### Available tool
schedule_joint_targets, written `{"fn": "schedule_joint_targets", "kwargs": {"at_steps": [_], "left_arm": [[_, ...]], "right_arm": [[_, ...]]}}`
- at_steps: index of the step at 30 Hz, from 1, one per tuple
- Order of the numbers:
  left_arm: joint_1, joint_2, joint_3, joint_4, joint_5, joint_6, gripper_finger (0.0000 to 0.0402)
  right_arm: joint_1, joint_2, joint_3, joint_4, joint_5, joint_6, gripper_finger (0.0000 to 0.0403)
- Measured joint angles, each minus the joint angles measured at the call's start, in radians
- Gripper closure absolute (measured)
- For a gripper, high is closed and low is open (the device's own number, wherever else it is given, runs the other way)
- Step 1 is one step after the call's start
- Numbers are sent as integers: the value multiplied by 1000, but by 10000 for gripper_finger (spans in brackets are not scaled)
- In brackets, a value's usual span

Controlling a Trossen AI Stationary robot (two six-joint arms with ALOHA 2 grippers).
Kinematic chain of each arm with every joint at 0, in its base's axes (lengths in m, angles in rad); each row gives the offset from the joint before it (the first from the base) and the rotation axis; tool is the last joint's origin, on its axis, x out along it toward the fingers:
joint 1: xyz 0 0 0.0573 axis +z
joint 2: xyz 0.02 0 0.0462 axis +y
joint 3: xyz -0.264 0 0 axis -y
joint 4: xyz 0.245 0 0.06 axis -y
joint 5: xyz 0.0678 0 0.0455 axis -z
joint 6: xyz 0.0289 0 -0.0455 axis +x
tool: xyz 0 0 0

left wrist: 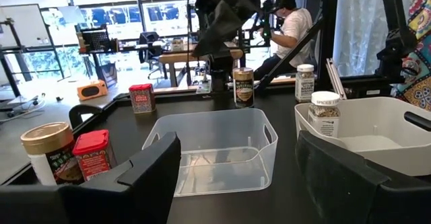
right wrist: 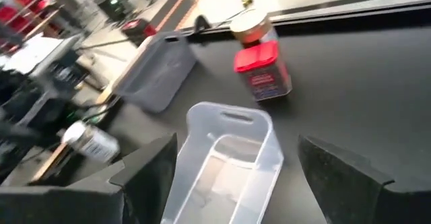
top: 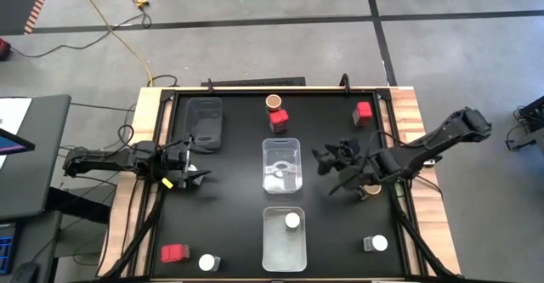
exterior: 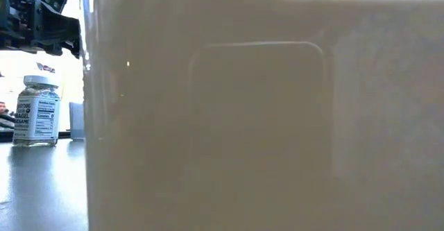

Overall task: Sort spices by type
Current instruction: Put the red seasoning can into the transparent bin

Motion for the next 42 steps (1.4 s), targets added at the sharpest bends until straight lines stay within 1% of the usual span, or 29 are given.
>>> {"fn": "schedule_joint_targets", "kwargs": {"at_steps": [4,9,12,14,16,19,22,25,28,32,35,39,42], "left_arm": [[0,0,0,6,-1,-21,120],[0,1,21,10,-13,-201,120],[0,7,46,8,-63,-234,120],[0,8,78,8,-97,-217,120],[0,6,111,20,-131,-198,120],[0,14,150,8,-209,-205,120],[0,43,199,-12,-263,-212,120],[0,113,257,-74,-290,-229,120],[0,220,331,-165,-320,-267,120],[0,381,441,-262,-400,-276,120],[0,484,510,-274,-463,-252,120],[0,587,588,-276,-503,-225,120],[0,649,639,-290,-524,-250,120]], "right_arm": [[-44,10,0,1,-3,29,69],[-80,9,0,2,-4,21,69],[-97,9,0,2,-5,22,69],[-107,9,0,3,-13,22,69],[-120,6,0,2,-48,22,69],[-139,0,0,3,-101,22,69],[-153,-1,0,0,-121,0,69],[-173,-9,0,1,-137,-77,69],[-193,-13,1,7,-137,-139,69],[-213,-29,13,14,-138,-221,69],[-222,-50,27,8,-147,-327,69],[-236,-83,60,10,-214,-456,69],[-274,-110,80,5,-327,-519,69]]}}
